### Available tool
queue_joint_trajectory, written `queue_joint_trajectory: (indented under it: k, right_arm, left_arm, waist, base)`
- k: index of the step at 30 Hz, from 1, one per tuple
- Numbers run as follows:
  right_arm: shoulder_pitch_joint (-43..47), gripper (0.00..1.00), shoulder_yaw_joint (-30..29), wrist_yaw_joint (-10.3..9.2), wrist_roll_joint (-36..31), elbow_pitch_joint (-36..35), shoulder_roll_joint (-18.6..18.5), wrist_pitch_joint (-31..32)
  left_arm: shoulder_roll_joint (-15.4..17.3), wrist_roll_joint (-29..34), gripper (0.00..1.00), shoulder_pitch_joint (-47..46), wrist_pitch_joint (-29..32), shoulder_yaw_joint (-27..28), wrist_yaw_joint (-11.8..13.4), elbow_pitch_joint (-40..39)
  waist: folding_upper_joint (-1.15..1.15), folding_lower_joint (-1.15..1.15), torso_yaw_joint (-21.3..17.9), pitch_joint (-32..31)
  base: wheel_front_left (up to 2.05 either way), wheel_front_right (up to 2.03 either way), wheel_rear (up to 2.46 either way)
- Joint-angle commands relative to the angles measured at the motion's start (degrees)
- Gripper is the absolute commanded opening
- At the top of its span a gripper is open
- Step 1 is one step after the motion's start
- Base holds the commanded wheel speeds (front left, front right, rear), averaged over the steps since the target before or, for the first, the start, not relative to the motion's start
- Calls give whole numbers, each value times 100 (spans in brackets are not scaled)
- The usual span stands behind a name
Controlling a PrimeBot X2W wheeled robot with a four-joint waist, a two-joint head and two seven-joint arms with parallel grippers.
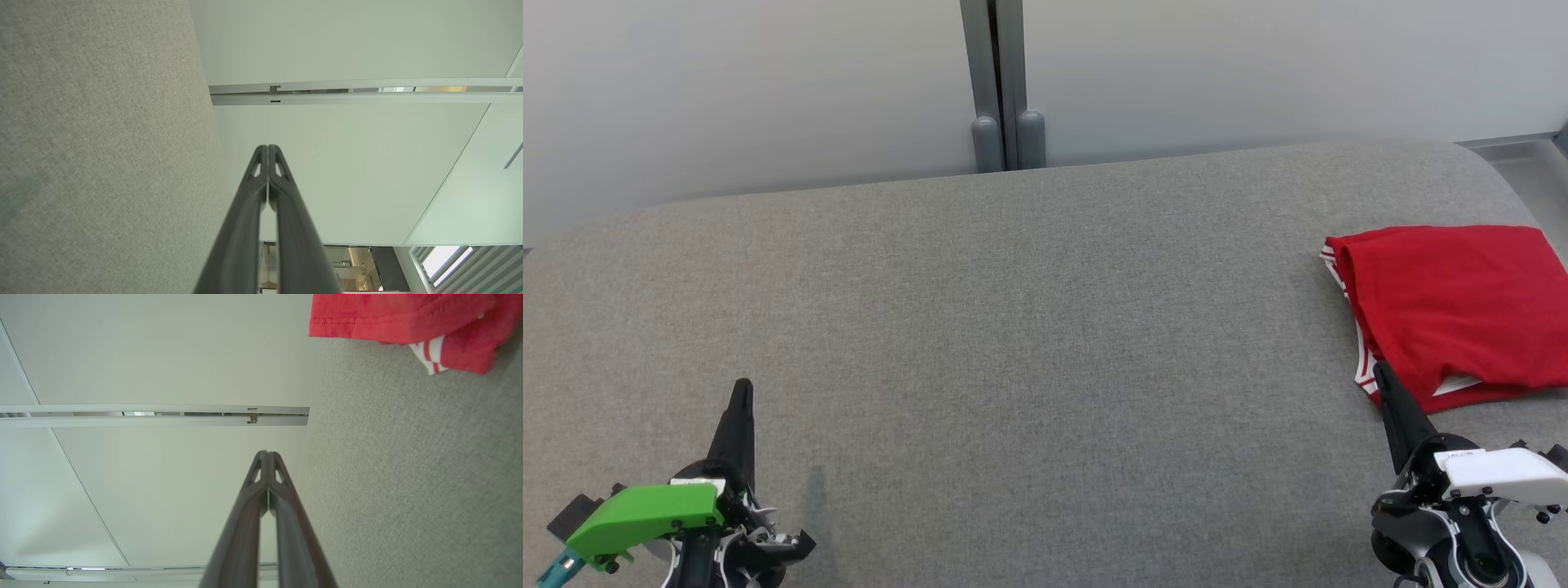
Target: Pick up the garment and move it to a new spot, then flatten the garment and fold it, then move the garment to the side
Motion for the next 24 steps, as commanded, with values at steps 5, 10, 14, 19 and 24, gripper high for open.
queue_joint_trajectory:
  k: [5, 10, 14, 19, 24]
  right_arm:
    - [-51, 0, -12, -2, 19, -25, -34, 15]
    - [-50, 0, -12, -2, 19, -25, -34, 15]
    - [-50, 0, -12, -2, 20, -25, -34, 15]
    - [-50, 0, -12, -2, 20, -24, -34, 15]
    - [-50, 0, -12, -2, 20, -24, -33, 15]
  left_arm:
    - [11, 29, 0, -65, 16, 32, -24, 9]
    - [8, 37, 0, -66, 23, 37, -24, 9]
    - [5, 42, 0, -67, 27, 40, -24, 9]
    - [1, 43, 0, -67, 30, 44, -24, 9]
    - [-2, 47, 0, -68, 35, 48, -24, 9]
  waist:
    - [0, 0, 0, 0]
    - [0, 0, 0, 0]
    - [0, 0, 0, 0]
    - [0, 0, 0, 0]
    - [0, 0, 0, 0]
  base:
    - [0, 0, 0]
    - [0, 0, 0]
    - [0, 0, 0]
    - [0, 0, 0]
    - [0, 0, 0]
